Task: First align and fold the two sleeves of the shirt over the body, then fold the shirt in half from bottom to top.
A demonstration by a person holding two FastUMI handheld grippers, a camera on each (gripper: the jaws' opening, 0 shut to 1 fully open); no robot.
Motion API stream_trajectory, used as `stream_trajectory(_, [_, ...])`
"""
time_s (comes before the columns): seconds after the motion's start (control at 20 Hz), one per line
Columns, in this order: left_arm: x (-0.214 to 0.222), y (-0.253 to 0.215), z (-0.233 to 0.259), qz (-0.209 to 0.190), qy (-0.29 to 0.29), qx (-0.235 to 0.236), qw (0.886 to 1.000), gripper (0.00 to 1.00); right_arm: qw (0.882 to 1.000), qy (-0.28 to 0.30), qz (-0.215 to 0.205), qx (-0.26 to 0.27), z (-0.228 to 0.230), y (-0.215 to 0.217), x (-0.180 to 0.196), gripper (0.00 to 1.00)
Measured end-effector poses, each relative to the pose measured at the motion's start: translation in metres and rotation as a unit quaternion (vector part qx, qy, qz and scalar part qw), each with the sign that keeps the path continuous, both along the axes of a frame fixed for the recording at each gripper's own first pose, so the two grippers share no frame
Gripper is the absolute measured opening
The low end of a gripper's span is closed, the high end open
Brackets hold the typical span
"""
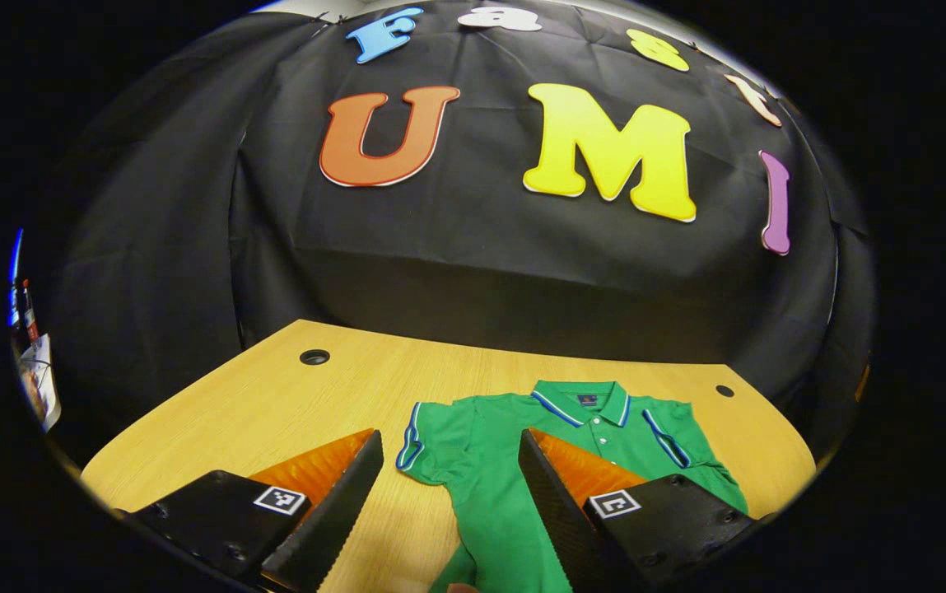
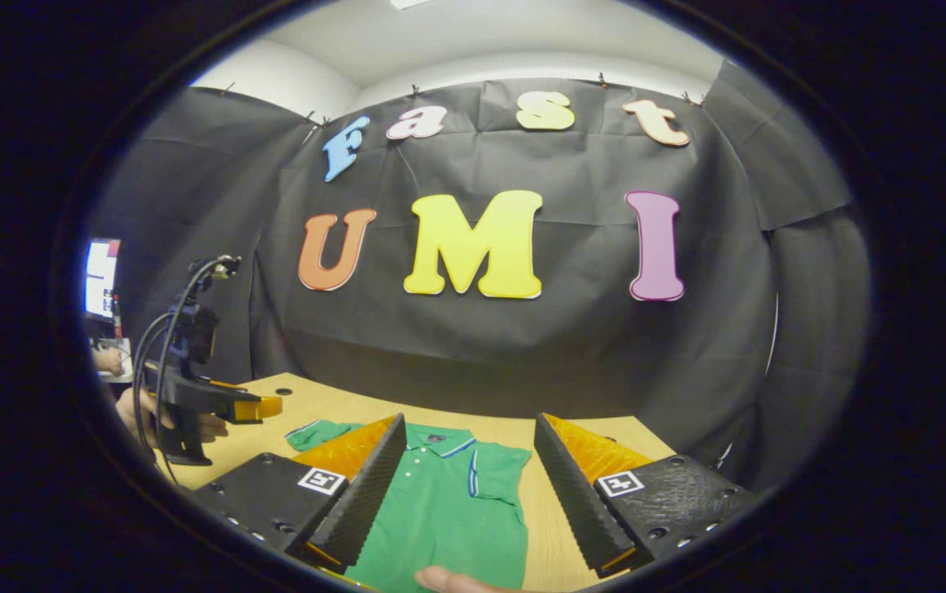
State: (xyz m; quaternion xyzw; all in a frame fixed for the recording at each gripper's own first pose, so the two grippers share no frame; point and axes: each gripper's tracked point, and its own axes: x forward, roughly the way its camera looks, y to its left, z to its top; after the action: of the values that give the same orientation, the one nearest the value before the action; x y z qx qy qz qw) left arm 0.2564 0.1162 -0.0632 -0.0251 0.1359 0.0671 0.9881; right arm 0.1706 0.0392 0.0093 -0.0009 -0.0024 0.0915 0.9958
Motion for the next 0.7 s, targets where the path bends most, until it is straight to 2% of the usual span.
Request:
stream_trajectory(0.15, [0.030, 0.008, -0.012, -0.003, 0.014, -0.007, 1.000, 1.00, 1.000, 0.009, -0.007, 0.007, -0.018, -0.008, 0.007, 0.95])
stream_trajectory(0.4, [0.075, 0.024, -0.055, -0.001, 0.086, -0.032, 0.996, 1.00, 0.999, 0.039, -0.025, -0.002, -0.054, -0.030, 0.026, 0.95])
stream_trajectory(0.6, [0.110, 0.035, -0.086, -0.004, 0.125, -0.027, 0.992, 1.00, 0.998, 0.065, -0.010, 0.005, -0.080, -0.030, 0.037, 0.95])
stream_trajectory(0.7, [0.110, 0.043, -0.108, 0.000, 0.161, -0.021, 0.987, 1.00, 0.997, 0.074, -0.006, 0.004, -0.091, -0.029, 0.042, 0.95])
